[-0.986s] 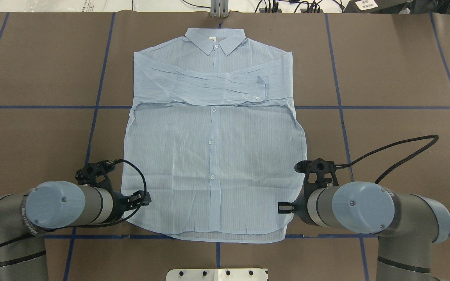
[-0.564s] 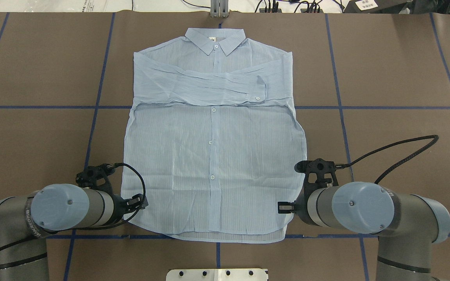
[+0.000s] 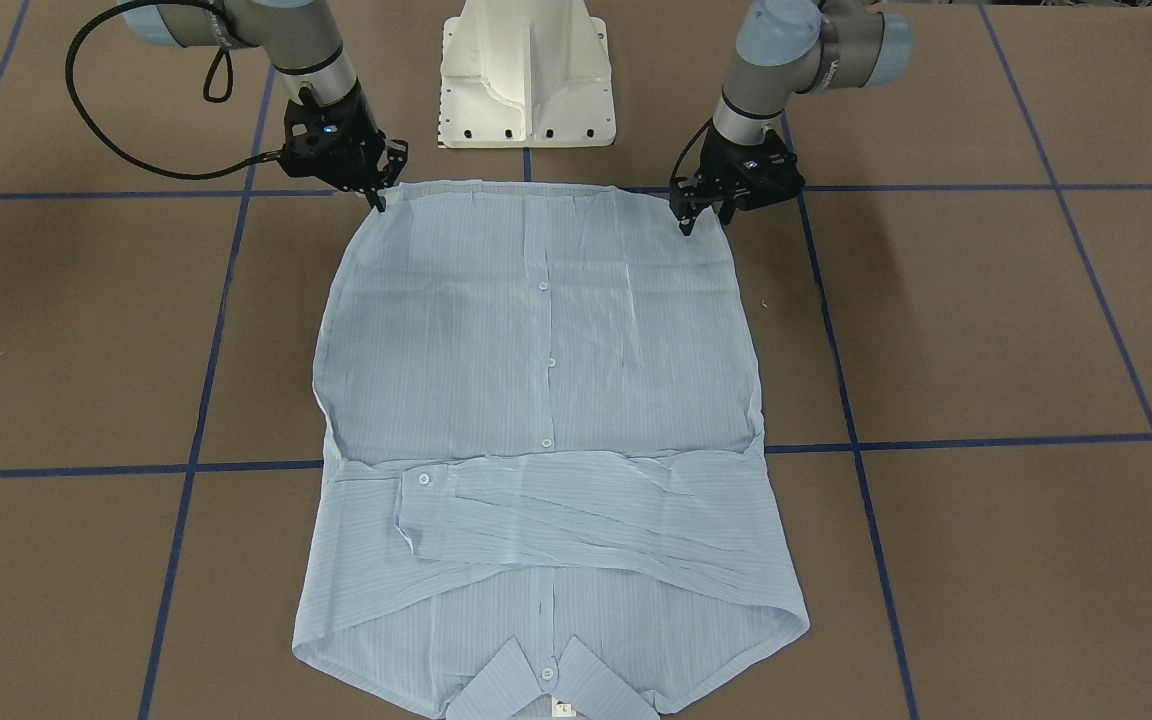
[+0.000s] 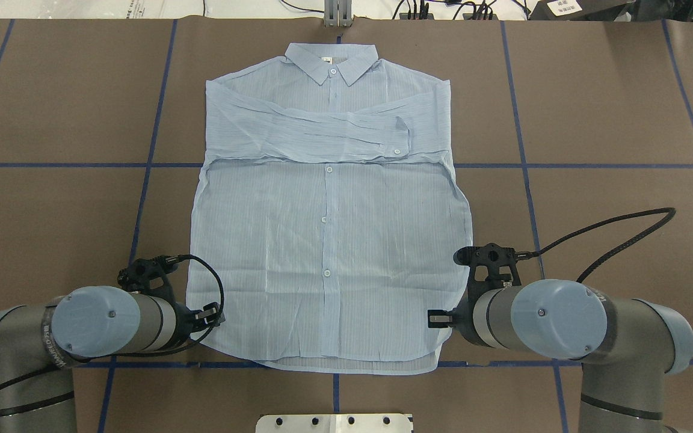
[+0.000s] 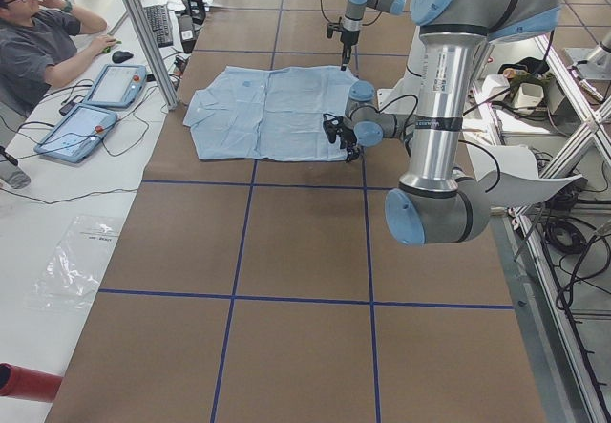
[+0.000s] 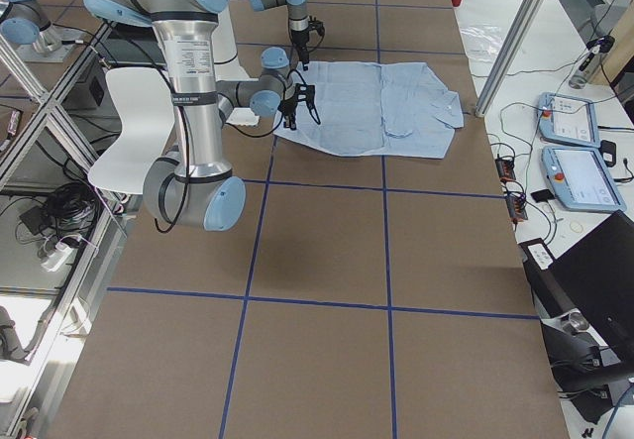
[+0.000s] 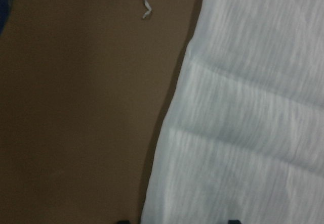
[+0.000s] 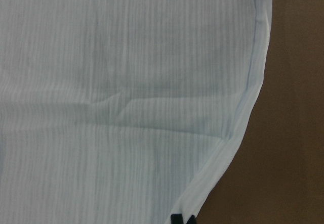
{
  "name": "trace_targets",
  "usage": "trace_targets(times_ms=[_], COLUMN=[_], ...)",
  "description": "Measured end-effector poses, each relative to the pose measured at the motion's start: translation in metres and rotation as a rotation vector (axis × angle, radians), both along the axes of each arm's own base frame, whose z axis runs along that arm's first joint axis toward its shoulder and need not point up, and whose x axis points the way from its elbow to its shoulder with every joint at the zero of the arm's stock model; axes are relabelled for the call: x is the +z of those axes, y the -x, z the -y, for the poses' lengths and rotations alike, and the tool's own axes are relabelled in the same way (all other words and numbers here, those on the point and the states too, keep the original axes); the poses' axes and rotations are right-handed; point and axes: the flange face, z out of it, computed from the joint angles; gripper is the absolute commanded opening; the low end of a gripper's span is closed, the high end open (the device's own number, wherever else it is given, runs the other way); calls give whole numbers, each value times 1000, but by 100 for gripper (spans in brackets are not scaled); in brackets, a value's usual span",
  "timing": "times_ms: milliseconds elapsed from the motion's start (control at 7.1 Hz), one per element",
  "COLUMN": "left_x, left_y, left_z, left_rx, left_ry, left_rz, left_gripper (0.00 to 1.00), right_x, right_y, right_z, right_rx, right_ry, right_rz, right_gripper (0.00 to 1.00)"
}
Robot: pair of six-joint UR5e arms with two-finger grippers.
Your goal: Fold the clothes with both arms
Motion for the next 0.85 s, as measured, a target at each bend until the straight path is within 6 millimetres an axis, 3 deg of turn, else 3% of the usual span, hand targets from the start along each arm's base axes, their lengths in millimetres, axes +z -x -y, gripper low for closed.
trace_targets(times_ms=[282,705,845], left_x=[0,-5,-6], left_y=[0,2,3], left_z=[0,-1,-1], left_rx=[2,4,4], left_ry=[-1,4,4], left_rz=[1,12,13], left_gripper=[42,31,19], right_x=[0,0,0], right_y=[-1,-1,-1], right_z=[1,2,2], right_rx=[2,4,3], right_ry=[0,-1,0], right_rz=[0,0,0], right_gripper=[0,0,0])
